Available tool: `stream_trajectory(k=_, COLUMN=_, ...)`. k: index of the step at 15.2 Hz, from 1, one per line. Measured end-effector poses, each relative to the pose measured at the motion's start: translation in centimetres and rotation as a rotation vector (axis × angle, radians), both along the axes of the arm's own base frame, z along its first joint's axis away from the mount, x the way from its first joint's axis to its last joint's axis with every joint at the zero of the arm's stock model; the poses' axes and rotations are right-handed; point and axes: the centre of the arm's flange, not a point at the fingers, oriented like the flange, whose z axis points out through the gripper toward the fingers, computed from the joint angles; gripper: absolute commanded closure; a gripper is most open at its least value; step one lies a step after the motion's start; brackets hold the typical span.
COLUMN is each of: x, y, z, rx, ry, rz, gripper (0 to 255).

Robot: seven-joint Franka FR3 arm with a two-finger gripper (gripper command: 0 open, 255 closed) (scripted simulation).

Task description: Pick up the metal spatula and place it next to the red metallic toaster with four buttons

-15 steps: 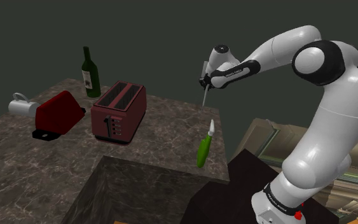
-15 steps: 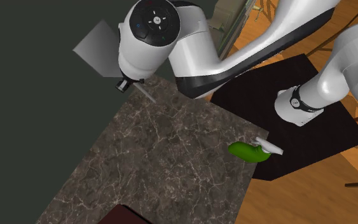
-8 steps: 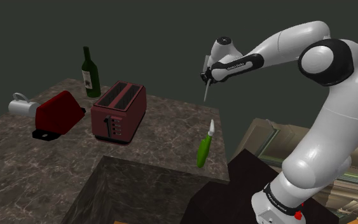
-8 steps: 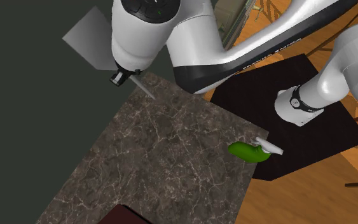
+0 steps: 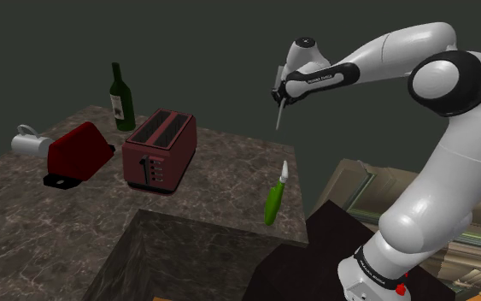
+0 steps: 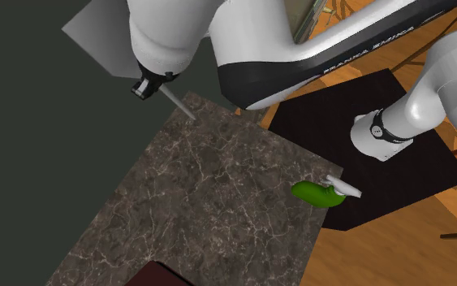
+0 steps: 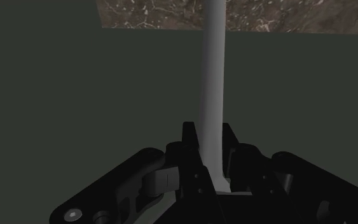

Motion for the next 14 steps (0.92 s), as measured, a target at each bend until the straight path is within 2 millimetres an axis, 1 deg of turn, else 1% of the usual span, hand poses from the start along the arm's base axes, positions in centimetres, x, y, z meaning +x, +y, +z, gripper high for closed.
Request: stream_trajectory(k=14, x=0.1, y=0.1, z=7.6, rx=0.0, ry=0.0, rz=0.0, gripper=255)
